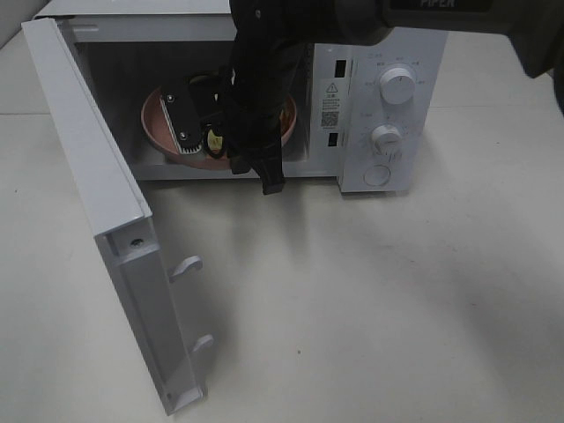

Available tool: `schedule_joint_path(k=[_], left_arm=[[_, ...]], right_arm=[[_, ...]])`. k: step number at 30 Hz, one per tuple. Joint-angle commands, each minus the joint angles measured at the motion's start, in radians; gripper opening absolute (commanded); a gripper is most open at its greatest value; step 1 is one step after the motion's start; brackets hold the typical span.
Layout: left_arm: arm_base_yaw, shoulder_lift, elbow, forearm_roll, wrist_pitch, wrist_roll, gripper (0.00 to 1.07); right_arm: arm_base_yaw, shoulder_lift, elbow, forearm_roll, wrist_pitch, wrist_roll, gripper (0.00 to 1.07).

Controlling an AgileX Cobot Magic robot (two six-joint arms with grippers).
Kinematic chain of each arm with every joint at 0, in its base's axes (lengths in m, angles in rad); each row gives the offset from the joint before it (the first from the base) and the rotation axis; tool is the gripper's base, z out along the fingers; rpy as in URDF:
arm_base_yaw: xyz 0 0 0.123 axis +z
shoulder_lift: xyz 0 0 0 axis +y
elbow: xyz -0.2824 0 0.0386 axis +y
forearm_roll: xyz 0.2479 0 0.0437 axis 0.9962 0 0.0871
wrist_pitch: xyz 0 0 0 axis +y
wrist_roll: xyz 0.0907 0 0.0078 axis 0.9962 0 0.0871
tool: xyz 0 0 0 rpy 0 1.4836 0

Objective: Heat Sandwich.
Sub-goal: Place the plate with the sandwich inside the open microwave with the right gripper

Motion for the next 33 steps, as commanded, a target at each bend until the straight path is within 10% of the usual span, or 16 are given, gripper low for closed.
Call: schedule_joint_path(k=[1, 33], left_arm=[[0.002, -0.017, 0.000, -0.006, -0.005, -0.004, 0.98], [0.002, -0.017, 0.000, -0.006, -0.005, -0.004, 0.98]], right_arm=[[0.001, 0.017, -0.045, -0.014, -0.012, 0.028, 0.00], [-0.043, 0.151, -0.201, -0.013, -0.071, 0.087, 0.03]])
